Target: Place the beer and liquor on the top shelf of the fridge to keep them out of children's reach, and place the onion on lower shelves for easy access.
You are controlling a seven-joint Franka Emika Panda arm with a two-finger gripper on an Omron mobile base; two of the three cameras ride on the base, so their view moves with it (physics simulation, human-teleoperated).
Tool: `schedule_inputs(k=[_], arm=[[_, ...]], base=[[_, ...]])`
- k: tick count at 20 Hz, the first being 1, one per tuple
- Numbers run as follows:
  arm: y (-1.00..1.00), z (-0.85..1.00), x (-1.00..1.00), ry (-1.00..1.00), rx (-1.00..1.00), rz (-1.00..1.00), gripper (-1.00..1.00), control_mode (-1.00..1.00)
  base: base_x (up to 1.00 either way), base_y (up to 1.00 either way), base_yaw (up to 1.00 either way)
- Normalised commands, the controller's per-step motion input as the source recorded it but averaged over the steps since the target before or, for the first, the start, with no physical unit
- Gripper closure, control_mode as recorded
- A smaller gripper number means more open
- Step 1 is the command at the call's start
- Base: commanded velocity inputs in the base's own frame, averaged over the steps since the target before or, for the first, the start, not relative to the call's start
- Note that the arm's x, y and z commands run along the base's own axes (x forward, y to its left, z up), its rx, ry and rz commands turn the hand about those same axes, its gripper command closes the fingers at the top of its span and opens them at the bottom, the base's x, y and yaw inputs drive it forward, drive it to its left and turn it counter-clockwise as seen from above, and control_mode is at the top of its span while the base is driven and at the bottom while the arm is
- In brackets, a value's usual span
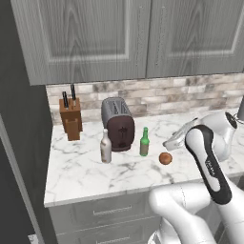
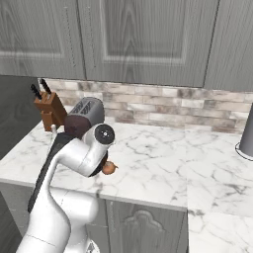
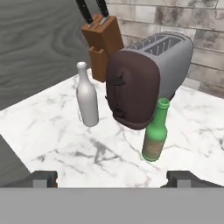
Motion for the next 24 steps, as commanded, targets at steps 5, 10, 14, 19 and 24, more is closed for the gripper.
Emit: schedule_inputs(k=[5,10,14,19,24], arm=[[-0.08,-0.24,0.25,-0.23,0.22,0.19,-1.0,-1.0],[-0.02,-0.14,0.33,-0.17,0.2,0.11,-1.0,-1.0],[0.0,-0.04,0.32,-0.11,0.15,0.06,-1.0,-1.0],[0.0,0.0,0.32,0.0,0.05,0.0,-1.0,-1.0],[0.0,0.0,0.29,0.0,0.0,0.0,-1.0,-1.0]], base=[[0.0,0.0,0.0],[0.0,0.0,0.0],[0.0,0.0,0.0],[0.0,0.0,0.0],[0.0,0.0,0.0]])
